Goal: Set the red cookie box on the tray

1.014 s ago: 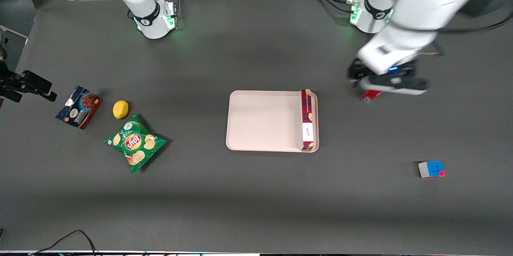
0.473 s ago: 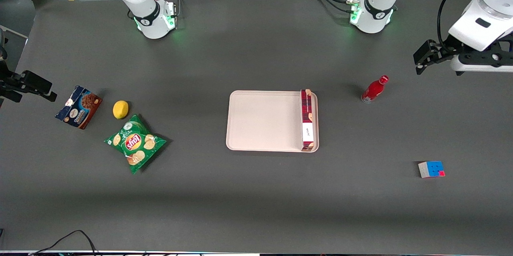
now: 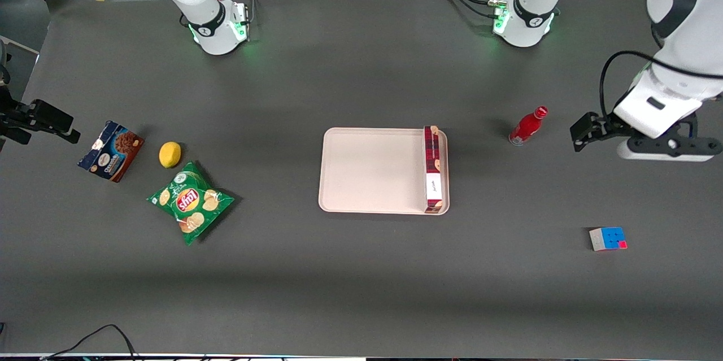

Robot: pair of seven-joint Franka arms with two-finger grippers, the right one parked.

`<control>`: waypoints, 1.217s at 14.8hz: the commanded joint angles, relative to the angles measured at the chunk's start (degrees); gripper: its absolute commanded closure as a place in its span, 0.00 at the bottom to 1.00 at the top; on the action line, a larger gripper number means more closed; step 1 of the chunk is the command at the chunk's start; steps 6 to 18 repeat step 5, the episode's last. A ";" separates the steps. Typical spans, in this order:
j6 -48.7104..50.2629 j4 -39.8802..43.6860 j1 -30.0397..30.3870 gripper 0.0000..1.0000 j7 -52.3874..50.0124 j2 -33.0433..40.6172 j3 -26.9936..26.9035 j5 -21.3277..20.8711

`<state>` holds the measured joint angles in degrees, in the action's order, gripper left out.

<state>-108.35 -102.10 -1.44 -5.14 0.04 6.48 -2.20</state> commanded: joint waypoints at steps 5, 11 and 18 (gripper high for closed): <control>-0.11 1.21 -1.11 0.00 -1.37 -0.57 -0.76 -1.23; -0.11 1.21 -1.11 0.00 -1.37 -0.57 -0.76 -1.23; -0.11 1.21 -1.11 0.00 -1.37 -0.57 -0.76 -1.23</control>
